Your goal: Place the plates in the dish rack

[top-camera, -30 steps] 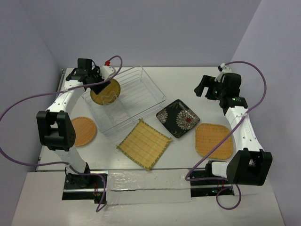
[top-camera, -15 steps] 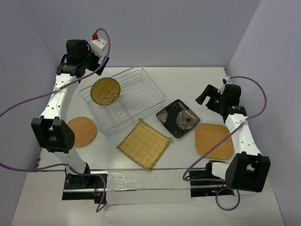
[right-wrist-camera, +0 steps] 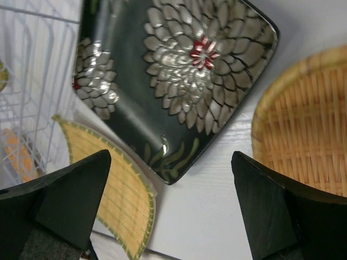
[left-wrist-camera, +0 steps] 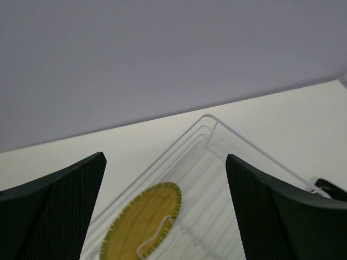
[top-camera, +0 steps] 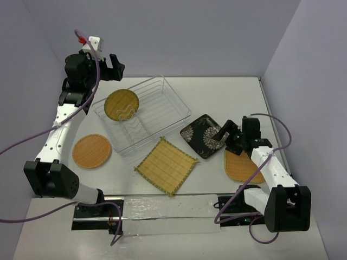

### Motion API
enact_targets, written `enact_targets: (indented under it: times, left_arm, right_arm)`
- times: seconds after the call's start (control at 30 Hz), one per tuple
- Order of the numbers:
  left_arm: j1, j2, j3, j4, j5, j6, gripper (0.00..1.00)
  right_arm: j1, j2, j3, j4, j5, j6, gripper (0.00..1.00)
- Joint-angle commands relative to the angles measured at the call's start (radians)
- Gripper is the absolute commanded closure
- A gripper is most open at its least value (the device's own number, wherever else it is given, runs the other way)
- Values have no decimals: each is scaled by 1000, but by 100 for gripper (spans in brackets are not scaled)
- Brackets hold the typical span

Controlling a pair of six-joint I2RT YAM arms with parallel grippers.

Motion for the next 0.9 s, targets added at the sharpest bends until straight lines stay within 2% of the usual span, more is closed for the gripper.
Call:
enact_targets:
  times: [0.0,0.23,0.43,0.6,0.73,0.87]
  left_arm:
    - [-5,-52,-68,72,-57,-246,1]
    - [-8,-113,-182,57,-123,-327,1]
    - [-8,-134,-203,32,-162,-328,1]
    - [-8,-153,-216,31,-180,-323,1]
    - [-8,-165,-220,40,-179,-317,1]
    - [-8,-178,-227,47,-181,-312,1]
  right_arm:
    - [61,-22,-43,14,79,111,0]
    - [122,57,-73,105,99,186,2]
    - [138,136,-98,188,141,258,11]
    - [142,159,-118,232,193,321,16]
    - [141,152,-146,282,288,368,26]
    - [143,174,-162,326,298,392,34]
